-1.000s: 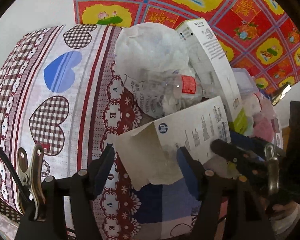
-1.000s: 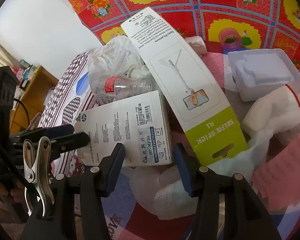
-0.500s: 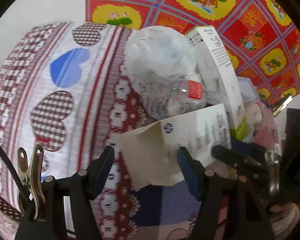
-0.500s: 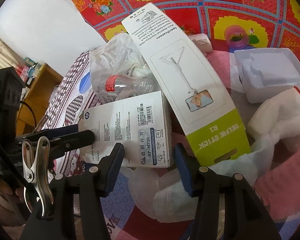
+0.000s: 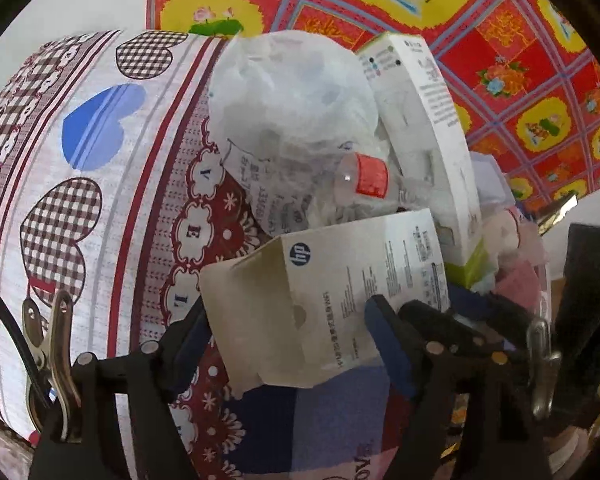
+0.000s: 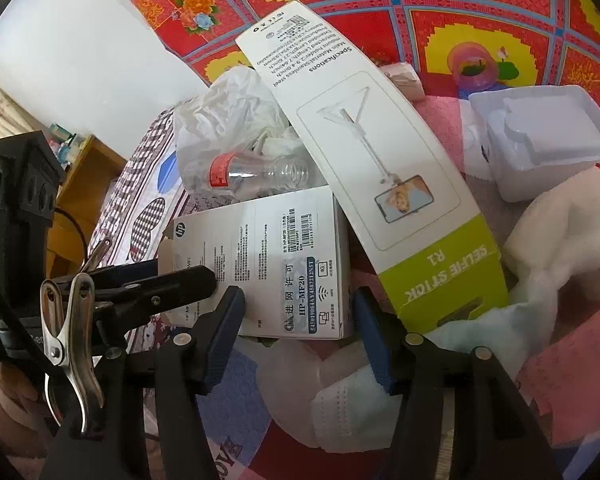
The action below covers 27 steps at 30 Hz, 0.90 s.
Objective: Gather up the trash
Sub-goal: 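Grasp the white HP box with the right gripper, then lift the HP box with the right gripper and carry it to the red bucket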
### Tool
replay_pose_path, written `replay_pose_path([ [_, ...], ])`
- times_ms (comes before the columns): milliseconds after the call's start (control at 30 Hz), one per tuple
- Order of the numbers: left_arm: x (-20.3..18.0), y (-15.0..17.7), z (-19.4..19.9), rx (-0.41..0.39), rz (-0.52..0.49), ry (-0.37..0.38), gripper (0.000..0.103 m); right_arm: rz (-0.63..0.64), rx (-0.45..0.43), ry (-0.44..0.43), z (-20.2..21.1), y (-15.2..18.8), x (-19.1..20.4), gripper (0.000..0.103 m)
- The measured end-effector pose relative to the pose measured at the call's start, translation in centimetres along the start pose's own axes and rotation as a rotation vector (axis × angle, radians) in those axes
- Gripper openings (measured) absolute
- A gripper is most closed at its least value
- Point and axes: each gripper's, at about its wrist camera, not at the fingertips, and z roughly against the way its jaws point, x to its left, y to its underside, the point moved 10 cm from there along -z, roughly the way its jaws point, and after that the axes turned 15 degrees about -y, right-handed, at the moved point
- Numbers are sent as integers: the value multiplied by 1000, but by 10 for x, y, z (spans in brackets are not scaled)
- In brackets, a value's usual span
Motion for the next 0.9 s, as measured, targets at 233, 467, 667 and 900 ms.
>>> replay_pose_path([
  [233,3,-3,4,-8,-16,2,77,17,-14,22,5,3,5,58],
  [467,1,-1,23,-36,-49,4,70,34,-41,39,22,-3,22,58],
  [667,2,-1,49,-91,-66,3,70,65,-87,46,38,-13,41,58],
  [900,4,-9,77,-167,-58,-18,70,112,-113,41,48,-20,53,58],
])
